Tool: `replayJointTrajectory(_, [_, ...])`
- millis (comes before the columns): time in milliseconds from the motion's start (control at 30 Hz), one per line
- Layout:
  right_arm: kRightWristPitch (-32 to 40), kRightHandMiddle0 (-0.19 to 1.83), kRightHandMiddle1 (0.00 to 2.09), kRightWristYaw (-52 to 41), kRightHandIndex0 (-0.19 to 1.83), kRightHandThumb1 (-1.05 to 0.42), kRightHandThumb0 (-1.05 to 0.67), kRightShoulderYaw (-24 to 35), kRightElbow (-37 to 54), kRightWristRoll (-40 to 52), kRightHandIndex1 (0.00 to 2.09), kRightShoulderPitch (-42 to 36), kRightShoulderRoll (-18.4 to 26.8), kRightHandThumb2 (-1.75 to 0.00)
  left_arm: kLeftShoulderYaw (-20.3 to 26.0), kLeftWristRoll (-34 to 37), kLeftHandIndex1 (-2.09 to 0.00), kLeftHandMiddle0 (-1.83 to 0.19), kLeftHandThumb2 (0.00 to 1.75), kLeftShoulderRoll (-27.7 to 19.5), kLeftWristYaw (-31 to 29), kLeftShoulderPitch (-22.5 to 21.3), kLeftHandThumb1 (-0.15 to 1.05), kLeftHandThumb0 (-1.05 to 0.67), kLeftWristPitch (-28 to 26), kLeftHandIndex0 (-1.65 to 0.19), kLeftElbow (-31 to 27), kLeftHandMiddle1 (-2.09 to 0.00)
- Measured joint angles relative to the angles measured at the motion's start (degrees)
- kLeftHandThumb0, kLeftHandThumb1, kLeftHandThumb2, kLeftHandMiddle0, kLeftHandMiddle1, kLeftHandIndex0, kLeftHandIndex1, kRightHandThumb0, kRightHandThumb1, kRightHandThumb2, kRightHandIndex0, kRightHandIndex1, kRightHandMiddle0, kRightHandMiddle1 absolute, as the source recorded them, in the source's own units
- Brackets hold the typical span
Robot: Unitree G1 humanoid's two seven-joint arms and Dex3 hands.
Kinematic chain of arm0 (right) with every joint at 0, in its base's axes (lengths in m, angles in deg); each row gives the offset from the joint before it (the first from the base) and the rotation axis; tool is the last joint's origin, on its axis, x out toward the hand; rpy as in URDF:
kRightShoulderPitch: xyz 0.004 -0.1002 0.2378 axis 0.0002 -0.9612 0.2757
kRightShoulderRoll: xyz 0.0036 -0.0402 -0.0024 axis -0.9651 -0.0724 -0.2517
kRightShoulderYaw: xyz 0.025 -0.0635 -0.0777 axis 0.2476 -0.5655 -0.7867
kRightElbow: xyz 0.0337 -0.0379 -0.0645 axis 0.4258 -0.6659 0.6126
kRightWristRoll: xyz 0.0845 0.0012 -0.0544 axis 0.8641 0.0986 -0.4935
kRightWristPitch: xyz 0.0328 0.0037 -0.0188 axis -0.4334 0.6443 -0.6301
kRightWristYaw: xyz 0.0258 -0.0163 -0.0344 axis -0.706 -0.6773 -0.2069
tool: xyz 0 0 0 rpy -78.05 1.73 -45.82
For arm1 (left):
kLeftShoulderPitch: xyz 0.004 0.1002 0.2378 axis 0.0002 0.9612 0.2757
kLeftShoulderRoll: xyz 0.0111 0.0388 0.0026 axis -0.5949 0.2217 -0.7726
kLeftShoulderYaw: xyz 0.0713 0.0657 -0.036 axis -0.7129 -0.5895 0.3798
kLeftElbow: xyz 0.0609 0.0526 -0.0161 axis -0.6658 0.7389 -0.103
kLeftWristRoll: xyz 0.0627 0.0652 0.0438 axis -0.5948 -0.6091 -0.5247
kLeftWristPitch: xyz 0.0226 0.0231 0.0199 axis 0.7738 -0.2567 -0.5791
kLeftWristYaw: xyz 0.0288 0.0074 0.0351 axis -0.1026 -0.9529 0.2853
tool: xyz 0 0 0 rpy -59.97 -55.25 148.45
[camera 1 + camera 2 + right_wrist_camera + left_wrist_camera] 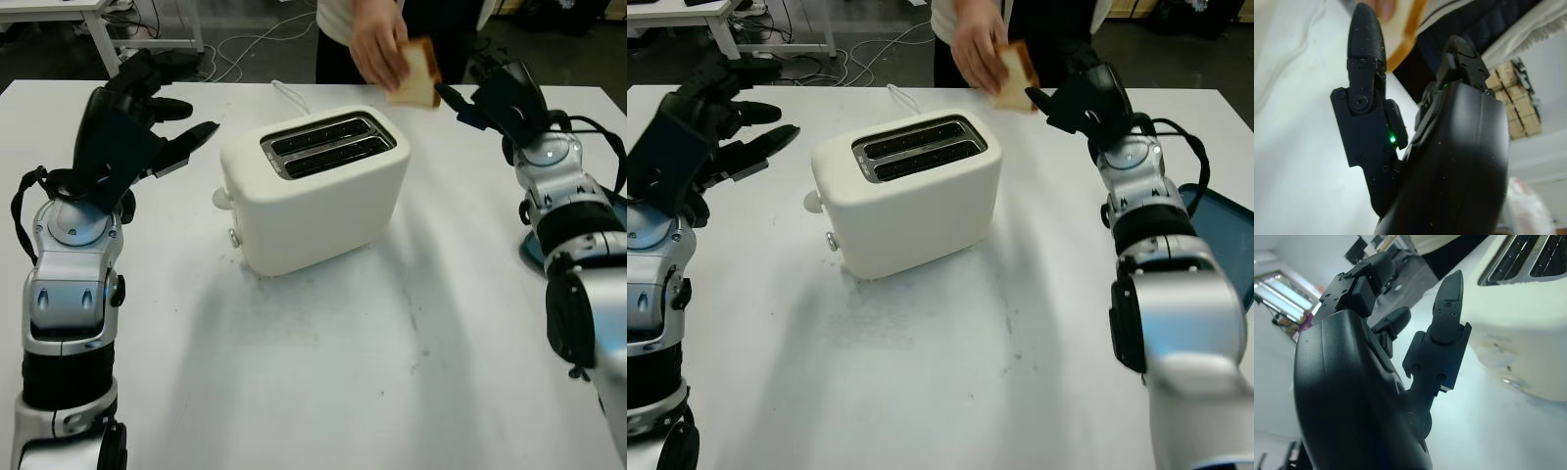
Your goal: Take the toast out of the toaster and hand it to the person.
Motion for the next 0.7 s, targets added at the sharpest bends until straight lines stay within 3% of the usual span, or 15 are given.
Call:
replayJointTrajectory(233, [2.1, 0.00, 0.00, -5.4, 0.00, -0.92, -0.71, 2.4, 31.0, 10.9, 0.00, -24.3, -8.0, -0.86, 3.0, 3.1, -0.38, -0.15, 0.12, 4.1, 1.4, 8.1, 0.91, -0.29, 0.2, -0.30, -5.7, -0.75])
replayJointTrajectory(400, [6.6, 0.00, 0.00, -5.8, 0.00, -0.92, -0.74, 0.4, 49.8, 12.0, 0.00, -40.4, -12.0, -0.98, 3.3, 5.0, -0.24, -0.16, 0.17, 8.4, 3.0, 17.6, 0.92, -0.32, 1.1, -0.32, -14.3, -0.61])
replayJointTrajectory(533, [8.8, 0.00, 0.00, -5.0, 0.00, -0.92, -0.70, -0.9, 56.5, 12.3, 0.00, -46.6, -15.5, -1.00, 2.1, 5.8, -0.21, -0.20, 0.17, 11.2, 4.1, 22.9, 0.92, -0.36, 1.2, -0.35, -16.9, -0.58])
replayJointTrajectory(700, [11.7, 0.00, 0.00, -5.5, 0.00, -0.92, -0.76, -2.5, 62.9, 12.9, 0.00, -52.4, -16.4, -1.01, -0.8, 4.2, -0.08, -0.30, 0.28, 12.2, 6.5, 28.3, 0.92, -0.39, 0.5, -0.39, -18.3, -0.37])
